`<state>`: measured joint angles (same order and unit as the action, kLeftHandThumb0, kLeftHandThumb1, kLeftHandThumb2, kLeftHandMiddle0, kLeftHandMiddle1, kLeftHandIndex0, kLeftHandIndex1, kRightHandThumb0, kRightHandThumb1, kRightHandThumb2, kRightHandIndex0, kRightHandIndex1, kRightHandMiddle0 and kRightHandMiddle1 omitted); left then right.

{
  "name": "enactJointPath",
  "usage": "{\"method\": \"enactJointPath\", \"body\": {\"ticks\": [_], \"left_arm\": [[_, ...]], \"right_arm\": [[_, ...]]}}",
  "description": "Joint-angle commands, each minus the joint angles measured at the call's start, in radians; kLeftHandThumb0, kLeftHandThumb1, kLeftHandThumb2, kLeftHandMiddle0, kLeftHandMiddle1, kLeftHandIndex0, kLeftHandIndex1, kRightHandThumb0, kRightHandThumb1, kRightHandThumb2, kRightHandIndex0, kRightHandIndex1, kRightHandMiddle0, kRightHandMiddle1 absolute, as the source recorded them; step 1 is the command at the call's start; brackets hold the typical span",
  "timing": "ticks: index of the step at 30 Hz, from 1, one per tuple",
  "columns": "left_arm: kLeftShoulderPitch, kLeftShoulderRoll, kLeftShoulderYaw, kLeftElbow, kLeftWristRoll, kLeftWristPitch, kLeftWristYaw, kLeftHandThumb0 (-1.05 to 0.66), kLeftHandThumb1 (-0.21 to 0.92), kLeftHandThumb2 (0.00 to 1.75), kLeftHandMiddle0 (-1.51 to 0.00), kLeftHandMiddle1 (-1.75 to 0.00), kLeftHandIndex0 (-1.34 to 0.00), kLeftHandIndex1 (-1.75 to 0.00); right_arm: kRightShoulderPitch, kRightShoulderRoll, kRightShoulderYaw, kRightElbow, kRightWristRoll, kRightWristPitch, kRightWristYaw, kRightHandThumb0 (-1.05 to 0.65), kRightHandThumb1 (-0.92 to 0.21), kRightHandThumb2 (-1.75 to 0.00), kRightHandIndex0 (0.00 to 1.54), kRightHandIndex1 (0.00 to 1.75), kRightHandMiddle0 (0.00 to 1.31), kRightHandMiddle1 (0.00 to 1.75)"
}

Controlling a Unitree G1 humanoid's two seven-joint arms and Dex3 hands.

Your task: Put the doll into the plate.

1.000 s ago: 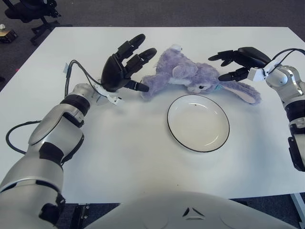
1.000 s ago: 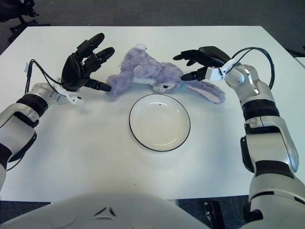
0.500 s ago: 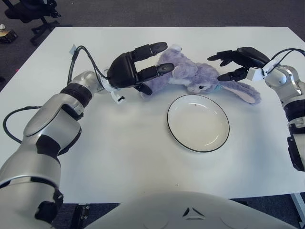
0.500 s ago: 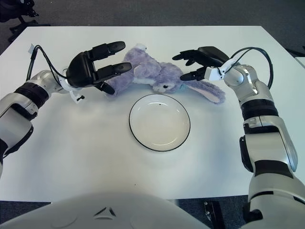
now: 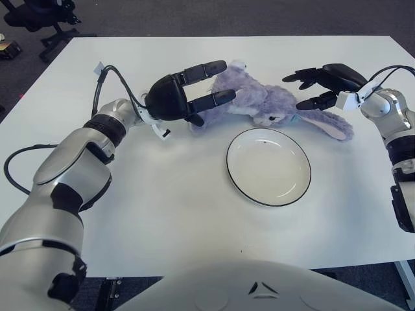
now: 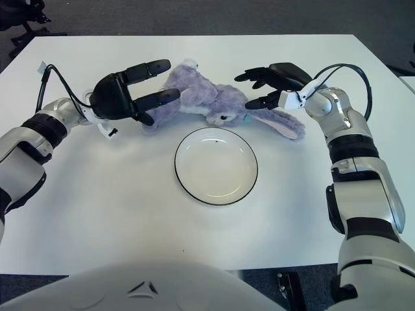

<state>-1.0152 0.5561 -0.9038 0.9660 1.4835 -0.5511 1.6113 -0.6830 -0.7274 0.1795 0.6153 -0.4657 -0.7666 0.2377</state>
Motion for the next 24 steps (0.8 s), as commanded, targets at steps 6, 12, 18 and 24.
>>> {"method": "enactJointPath", "body": {"ticks": [6,12,18,24], "left_arm": [[-0.012,0.0,-0.007,0.006,0.003,0.014,0.003,-0.6,0.92,0.29,-0.43,-0.02,-0.29,-0.08],[-0.004,-0.015,0.001,0.014,-0.004,0.048,0.003,-0.58,0.92,0.27,-0.45,-0.03,-0.29,-0.07],[-0.004,-0.018,-0.002,0.015,-0.006,0.053,0.003,-0.58,0.92,0.26,-0.46,-0.03,-0.3,-0.07],[-0.004,-0.023,-0.002,0.017,-0.007,0.055,0.003,-0.57,0.92,0.24,-0.48,-0.03,-0.31,-0.06]], "right_arm": [[0.117,-0.008,-0.037,-0.17,0.005,0.053,-0.022,-0.71,-0.92,-0.46,0.5,0.01,0.49,0.0],[0.238,0.03,-0.051,-0.446,0.02,0.311,0.079,-0.82,-0.92,-0.39,0.27,0.0,0.34,0.0],[0.265,0.037,-0.051,-0.514,0.018,0.379,0.101,-0.84,-0.92,-0.37,0.24,0.0,0.31,0.0],[0.31,0.063,-0.033,-0.608,-0.002,0.451,0.121,-0.9,-0.92,-0.39,0.22,0.0,0.3,0.0]]}}
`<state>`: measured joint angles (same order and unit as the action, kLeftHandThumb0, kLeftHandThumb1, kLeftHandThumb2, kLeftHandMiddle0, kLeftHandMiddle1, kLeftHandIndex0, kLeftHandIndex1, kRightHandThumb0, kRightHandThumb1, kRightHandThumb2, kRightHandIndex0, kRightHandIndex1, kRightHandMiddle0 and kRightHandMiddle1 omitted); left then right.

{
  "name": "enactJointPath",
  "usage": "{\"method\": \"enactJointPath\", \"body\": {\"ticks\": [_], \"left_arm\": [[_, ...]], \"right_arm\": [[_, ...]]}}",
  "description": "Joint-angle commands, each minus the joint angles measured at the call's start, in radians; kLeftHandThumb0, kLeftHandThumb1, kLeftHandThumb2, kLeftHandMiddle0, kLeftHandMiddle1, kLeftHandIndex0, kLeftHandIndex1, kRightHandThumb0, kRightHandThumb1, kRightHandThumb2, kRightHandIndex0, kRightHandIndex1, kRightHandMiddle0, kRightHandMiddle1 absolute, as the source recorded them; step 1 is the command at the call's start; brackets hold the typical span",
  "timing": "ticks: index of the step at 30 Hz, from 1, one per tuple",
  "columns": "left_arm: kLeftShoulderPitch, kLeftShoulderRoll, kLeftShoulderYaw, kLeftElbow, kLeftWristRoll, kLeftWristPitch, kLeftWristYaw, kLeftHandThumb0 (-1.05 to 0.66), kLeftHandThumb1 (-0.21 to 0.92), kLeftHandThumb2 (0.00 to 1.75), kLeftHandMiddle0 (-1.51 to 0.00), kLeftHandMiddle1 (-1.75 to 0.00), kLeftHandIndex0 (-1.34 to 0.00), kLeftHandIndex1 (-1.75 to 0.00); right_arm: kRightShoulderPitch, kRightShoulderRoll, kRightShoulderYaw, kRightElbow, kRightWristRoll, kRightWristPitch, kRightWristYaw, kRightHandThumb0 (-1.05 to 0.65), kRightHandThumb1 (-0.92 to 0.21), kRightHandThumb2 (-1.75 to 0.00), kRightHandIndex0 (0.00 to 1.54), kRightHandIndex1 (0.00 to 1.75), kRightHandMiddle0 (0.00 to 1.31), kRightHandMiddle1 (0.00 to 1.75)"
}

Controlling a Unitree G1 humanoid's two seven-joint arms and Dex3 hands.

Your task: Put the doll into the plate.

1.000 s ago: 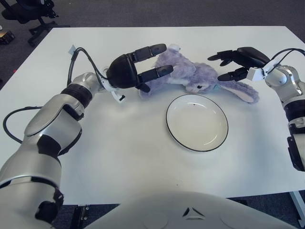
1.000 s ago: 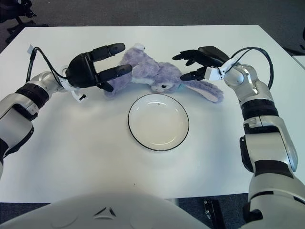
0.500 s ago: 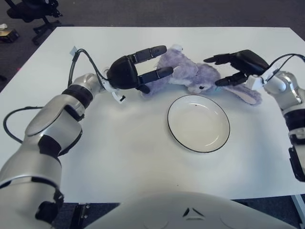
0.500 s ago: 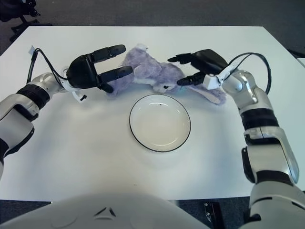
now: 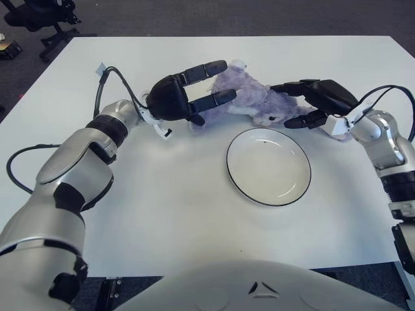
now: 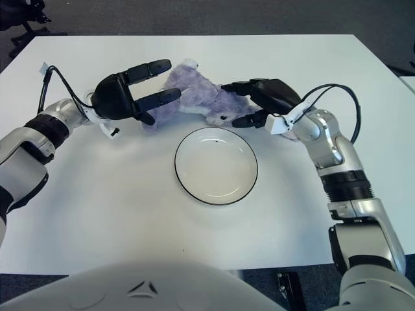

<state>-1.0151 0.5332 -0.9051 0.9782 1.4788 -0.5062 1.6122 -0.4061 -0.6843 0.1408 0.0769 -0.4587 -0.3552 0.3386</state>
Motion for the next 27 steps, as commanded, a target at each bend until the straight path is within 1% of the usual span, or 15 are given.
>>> {"method": "enactJointPath", "body": {"ticks": [1,5,11,14,19,25,27], "left_arm": [[-0.005,-0.001,-0.001,0.005,-0.002,0.01,0.002,-0.57,0.92,0.24,-0.48,-0.03,-0.31,-0.06],[-0.005,-0.003,-0.002,0.007,-0.003,0.011,0.002,-0.56,0.92,0.23,-0.49,-0.04,-0.31,-0.06],[-0.005,-0.004,-0.001,0.008,-0.003,0.011,0.002,-0.56,0.92,0.22,-0.5,-0.04,-0.32,-0.06],[-0.003,-0.008,-0.003,0.014,-0.005,0.009,0.002,-0.55,0.92,0.19,-0.5,-0.03,-0.33,-0.05],[-0.003,-0.011,-0.003,0.016,-0.008,0.003,0.002,-0.54,0.92,0.15,-0.5,-0.03,-0.34,-0.05],[-0.003,-0.011,-0.003,0.016,-0.009,0.002,0.002,-0.54,0.92,0.14,-0.5,-0.03,-0.34,-0.05],[-0.002,-0.012,-0.001,0.012,-0.015,-0.02,0.002,-0.54,0.92,0.13,-0.5,-0.03,-0.35,-0.05]], "right_arm": [[0.04,0.025,0.01,-0.088,-0.012,0.055,0.025,-0.91,-0.92,-0.4,0.22,0.0,0.3,0.0],[0.049,0.033,0.017,-0.127,-0.019,0.095,0.038,-0.95,-0.92,-0.4,0.21,0.0,0.29,0.0],[0.054,0.038,0.015,-0.144,-0.025,0.114,0.047,-0.95,-0.92,-0.41,0.2,0.0,0.28,0.0],[0.047,0.061,0.034,-0.162,-0.027,0.15,0.068,-0.96,-0.92,-0.4,0.19,0.0,0.27,0.0],[0.034,0.08,0.052,-0.157,-0.037,0.191,0.083,-0.95,-0.92,-0.39,0.19,0.0,0.27,0.0],[0.033,0.082,0.056,-0.162,-0.039,0.203,0.085,-0.95,-0.92,-0.38,0.19,0.0,0.27,0.0],[0.002,0.114,0.094,-0.083,-0.071,0.229,0.073,-0.95,-0.92,-0.38,0.19,0.0,0.27,0.0]]}}
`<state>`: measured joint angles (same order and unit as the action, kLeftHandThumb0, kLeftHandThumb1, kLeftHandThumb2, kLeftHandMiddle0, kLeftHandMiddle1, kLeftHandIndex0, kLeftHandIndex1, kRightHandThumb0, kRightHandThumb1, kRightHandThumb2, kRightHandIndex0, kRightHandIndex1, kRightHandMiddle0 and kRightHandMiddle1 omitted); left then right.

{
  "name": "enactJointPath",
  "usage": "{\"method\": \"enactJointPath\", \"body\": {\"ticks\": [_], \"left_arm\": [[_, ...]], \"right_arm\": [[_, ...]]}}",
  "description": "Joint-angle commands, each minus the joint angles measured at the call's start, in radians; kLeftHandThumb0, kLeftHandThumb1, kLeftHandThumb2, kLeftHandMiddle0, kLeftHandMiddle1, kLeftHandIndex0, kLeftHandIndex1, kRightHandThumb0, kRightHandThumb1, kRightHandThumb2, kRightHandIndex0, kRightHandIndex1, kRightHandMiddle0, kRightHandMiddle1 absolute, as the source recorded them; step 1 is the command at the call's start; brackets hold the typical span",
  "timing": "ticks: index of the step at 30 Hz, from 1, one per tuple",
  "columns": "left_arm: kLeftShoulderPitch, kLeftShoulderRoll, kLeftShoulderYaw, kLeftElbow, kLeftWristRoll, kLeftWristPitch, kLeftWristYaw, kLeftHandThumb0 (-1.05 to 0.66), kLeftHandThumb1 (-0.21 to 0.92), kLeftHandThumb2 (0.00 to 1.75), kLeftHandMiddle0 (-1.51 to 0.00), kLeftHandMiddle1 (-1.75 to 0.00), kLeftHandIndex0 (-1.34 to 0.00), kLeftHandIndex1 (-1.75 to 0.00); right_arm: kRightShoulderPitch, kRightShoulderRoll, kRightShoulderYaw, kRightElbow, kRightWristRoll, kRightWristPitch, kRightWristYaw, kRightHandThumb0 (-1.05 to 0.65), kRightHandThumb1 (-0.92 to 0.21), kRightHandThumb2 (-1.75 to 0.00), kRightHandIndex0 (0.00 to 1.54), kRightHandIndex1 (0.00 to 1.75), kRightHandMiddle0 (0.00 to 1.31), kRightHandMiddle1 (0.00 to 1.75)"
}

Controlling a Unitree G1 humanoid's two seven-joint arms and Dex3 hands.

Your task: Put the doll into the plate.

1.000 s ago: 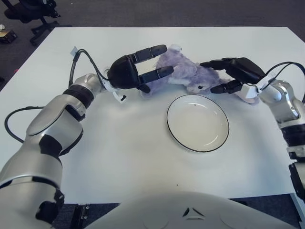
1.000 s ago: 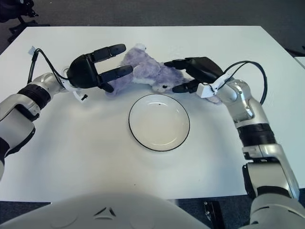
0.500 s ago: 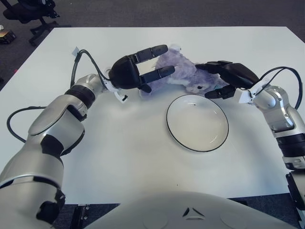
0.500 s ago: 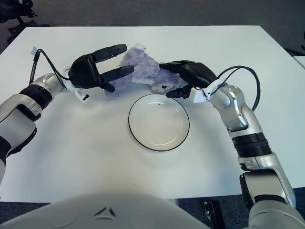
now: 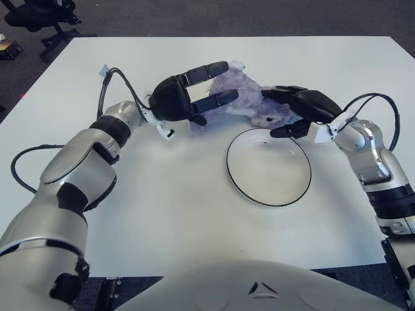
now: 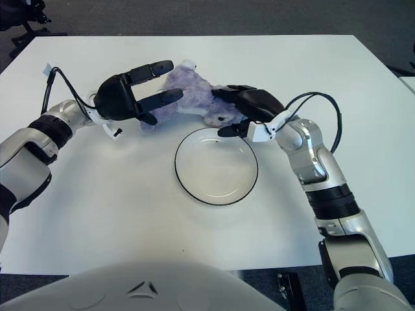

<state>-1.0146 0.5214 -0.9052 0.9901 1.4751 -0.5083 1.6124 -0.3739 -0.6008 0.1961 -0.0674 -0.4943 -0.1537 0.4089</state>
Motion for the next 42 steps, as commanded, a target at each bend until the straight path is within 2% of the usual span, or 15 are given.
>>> {"method": "enactJointPath", "body": {"ticks": [1,5,13,14,15,16,17,20,28,32,42], "left_arm": [[-0.002,0.001,0.0,-0.003,-0.013,-0.024,0.002,-0.54,0.92,0.12,-0.5,-0.03,-0.35,-0.05],[0.002,0.003,0.001,-0.011,-0.014,-0.029,0.002,-0.54,0.92,0.11,-0.5,-0.03,-0.36,-0.05],[0.002,0.004,0.001,-0.013,-0.015,-0.03,0.002,-0.54,0.92,0.11,-0.5,-0.02,-0.36,-0.04],[0.007,0.007,0.005,-0.023,-0.016,-0.026,0.002,-0.54,0.92,0.11,-0.5,-0.02,-0.36,-0.04],[0.012,0.009,0.009,-0.032,-0.017,-0.023,0.002,-0.54,0.92,0.11,-0.49,-0.02,-0.37,-0.04],[0.015,0.011,0.011,-0.038,-0.018,-0.021,0.002,-0.54,0.92,0.12,-0.48,-0.01,-0.37,-0.04],[0.017,0.013,0.013,-0.043,-0.018,-0.02,0.002,-0.54,0.92,0.12,-0.48,-0.01,-0.37,-0.04],[0.02,0.015,0.015,-0.047,-0.018,-0.02,0.002,-0.54,0.92,0.13,-0.46,0.0,-0.37,-0.04],[0.022,0.017,0.017,-0.051,-0.017,-0.02,0.002,-0.54,0.92,0.13,-0.46,0.0,-0.37,-0.04],[0.034,0.024,0.023,-0.062,-0.023,-0.022,0.002,-0.55,0.92,0.14,-0.45,0.0,-0.37,-0.03],[0.036,0.025,0.027,-0.066,-0.024,-0.027,0.002,-0.56,0.92,0.15,-0.45,0.0,-0.37,-0.03]], "right_arm": [[-0.043,0.042,0.053,0.098,-0.048,0.03,-0.007,-0.95,-0.92,-0.38,0.19,0.0,0.27,0.0],[-0.061,0.052,0.072,0.156,-0.066,0.019,-0.035,-0.94,-0.92,-0.38,0.19,0.0,0.26,0.0],[-0.069,0.049,0.08,0.173,-0.065,0.011,-0.049,-0.94,-0.92,-0.37,0.19,0.0,0.26,0.0],[-0.076,0.05,0.126,0.246,-0.196,-0.008,-0.238,-0.94,-0.92,-0.37,0.19,0.0,0.26,0.0],[-0.083,0.05,0.166,0.304,-0.307,-0.019,-0.397,-0.85,-0.92,-0.35,0.19,0.0,0.27,0.01],[-0.088,0.05,0.194,0.346,-0.384,-0.026,-0.508,-0.78,-0.92,-0.33,0.2,0.0,0.29,0.01],[-0.091,0.05,0.211,0.371,-0.431,-0.028,-0.576,-0.75,-0.92,-0.32,0.2,0.0,0.29,0.01],[-0.096,0.05,0.222,0.393,-0.456,-0.027,-0.626,-0.67,-0.92,-0.3,0.2,0.0,0.3,0.02],[-0.118,0.056,0.244,0.454,-0.483,-0.042,-0.714,-0.65,-0.92,-0.3,0.2,0.0,0.31,0.02],[-0.144,0.043,0.261,0.518,-0.519,-0.053,-0.802,-0.63,-0.92,-0.28,0.21,0.0,0.31,0.02],[-0.159,0.04,0.266,0.54,-0.516,-0.065,-0.821,-0.61,-0.92,-0.27,0.21,0.0,0.31,0.01]]}}
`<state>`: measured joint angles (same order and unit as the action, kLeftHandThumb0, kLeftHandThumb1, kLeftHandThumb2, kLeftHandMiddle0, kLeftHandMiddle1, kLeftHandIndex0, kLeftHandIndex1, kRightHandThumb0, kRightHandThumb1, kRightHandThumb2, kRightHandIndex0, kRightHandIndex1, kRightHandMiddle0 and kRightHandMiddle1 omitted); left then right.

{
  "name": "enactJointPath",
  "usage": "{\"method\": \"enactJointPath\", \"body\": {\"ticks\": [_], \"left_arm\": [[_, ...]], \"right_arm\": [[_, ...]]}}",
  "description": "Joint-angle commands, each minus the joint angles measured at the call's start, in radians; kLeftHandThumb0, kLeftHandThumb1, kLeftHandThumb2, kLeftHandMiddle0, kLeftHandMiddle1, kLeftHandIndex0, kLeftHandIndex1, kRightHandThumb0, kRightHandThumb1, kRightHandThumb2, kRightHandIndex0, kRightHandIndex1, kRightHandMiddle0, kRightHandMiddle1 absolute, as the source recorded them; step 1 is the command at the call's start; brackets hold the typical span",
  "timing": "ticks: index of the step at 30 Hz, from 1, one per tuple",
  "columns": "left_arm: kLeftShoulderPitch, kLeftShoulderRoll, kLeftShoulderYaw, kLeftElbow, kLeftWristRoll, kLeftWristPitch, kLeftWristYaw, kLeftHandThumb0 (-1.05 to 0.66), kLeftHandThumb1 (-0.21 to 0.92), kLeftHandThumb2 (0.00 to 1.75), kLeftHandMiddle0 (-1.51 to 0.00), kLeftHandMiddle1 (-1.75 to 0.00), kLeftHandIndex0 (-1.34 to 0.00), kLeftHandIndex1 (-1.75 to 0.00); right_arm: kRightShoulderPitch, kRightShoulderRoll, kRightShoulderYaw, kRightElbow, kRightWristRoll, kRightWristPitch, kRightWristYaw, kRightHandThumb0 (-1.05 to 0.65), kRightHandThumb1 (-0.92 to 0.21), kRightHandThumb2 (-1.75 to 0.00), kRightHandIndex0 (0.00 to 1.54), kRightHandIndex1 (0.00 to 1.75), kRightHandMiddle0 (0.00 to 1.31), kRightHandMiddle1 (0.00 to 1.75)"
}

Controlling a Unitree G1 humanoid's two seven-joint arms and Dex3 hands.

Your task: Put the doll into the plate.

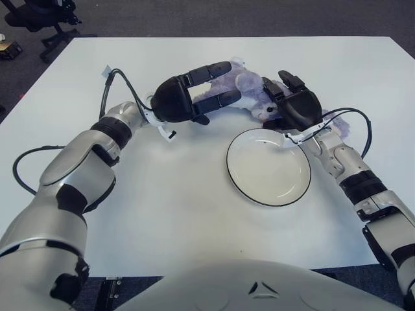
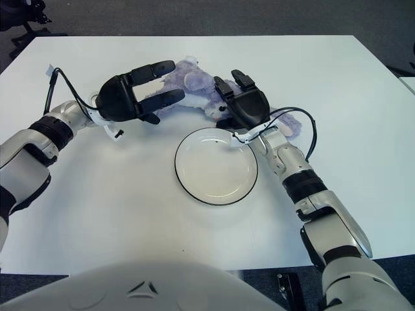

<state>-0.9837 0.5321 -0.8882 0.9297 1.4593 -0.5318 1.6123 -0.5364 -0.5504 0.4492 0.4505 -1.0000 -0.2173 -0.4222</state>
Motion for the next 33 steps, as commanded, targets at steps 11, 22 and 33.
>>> {"method": "enactJointPath", "body": {"ticks": [11,22,33], "left_arm": [[0.006,0.017,0.018,-0.014,-0.012,-0.047,0.002,-0.58,0.92,0.14,-0.45,0.0,-0.37,-0.02],[0.006,0.021,0.022,-0.014,-0.016,-0.083,0.002,-0.6,0.92,0.13,-0.45,0.0,-0.36,-0.02],[0.007,0.02,0.026,-0.017,-0.017,-0.091,0.002,-0.61,0.92,0.12,-0.45,0.0,-0.36,-0.01]], "right_arm": [[-0.003,-0.014,0.004,0.013,0.004,-0.002,0.037,-0.59,-0.92,-0.27,0.21,0.0,0.31,0.01],[-0.009,-0.016,-0.003,0.009,0.017,0.001,0.064,-0.58,-0.92,-0.27,0.22,0.01,0.31,0.01],[-0.015,-0.017,-0.005,0.012,0.015,0.011,0.095,-0.57,-0.92,-0.29,0.31,0.04,0.39,0.05]]}}
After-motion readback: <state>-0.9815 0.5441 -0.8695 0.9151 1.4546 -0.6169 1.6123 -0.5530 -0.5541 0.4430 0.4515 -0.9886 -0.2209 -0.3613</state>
